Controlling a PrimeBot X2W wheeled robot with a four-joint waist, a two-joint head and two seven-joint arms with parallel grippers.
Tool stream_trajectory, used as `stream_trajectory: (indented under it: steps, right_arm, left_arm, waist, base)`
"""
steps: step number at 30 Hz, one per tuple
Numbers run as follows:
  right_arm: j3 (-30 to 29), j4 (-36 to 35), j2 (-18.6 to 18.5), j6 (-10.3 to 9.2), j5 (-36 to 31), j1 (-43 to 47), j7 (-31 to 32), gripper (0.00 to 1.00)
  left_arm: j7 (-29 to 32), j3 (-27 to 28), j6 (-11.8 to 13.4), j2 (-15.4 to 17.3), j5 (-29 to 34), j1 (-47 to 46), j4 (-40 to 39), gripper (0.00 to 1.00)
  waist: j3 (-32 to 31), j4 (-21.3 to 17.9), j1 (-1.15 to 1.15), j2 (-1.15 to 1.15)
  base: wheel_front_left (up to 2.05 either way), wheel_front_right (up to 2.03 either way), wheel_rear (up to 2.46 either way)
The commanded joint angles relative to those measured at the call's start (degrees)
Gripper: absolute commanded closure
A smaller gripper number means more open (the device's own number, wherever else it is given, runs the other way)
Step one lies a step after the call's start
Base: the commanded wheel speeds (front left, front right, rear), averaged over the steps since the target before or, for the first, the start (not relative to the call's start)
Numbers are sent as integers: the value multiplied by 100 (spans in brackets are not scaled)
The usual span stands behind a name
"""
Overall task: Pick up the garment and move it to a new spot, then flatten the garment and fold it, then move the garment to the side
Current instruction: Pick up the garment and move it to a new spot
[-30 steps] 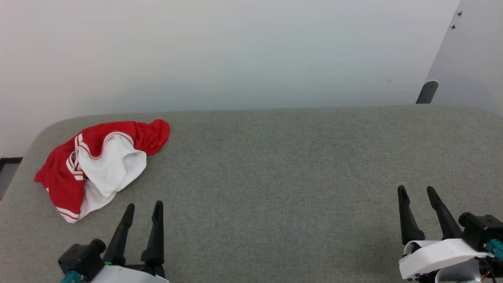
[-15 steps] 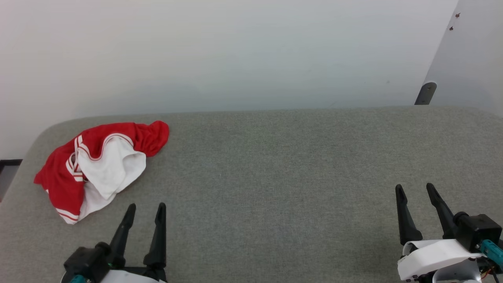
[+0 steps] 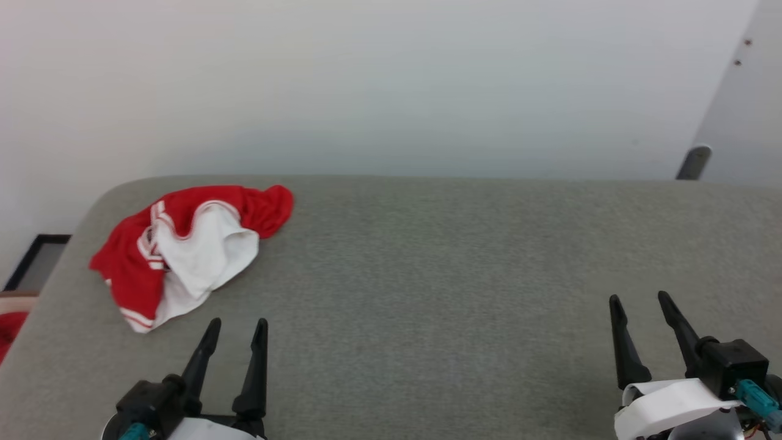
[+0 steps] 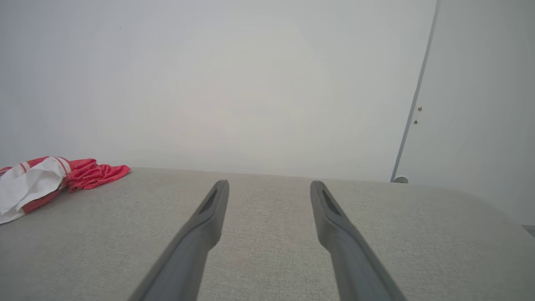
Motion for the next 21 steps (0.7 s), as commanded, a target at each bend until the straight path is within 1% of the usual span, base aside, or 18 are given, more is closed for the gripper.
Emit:
stream_trajectory:
  steps: [1,7,14,19,21]
  right_arm:
    - [36,6,16,4,7,40,9,0]
    - [278,87,15,4,123,26,19,0]
    - [609,232,15,4,261,-75,4,0]
    - [843,351,16,3,391,-135,-49,0]
    - [934,382,17,3,427,-179,-50,0]
  left_arm:
    - [4,16,24,9,-23,-25,20,0]
    - [151,106,210,64,-22,-75,79,0]
    - [324,229,422,168,-32,13,-52,0]
    - [425,317,578,229,-6,98,-187,0]
    - [451,377,622,256,-51,142,-253,0]
  waist:
    - [-114,249,0,0]
    - [-286,788,0,0]
    - [-467,1483,0,0]
    - [-556,1876,0,0]
    - [-533,1956,0,0]
  base:
    - [0,0,0]
    - [0,0,0]
    - [0,0,0]
    - [0,0,0]
    - [0,0,0]
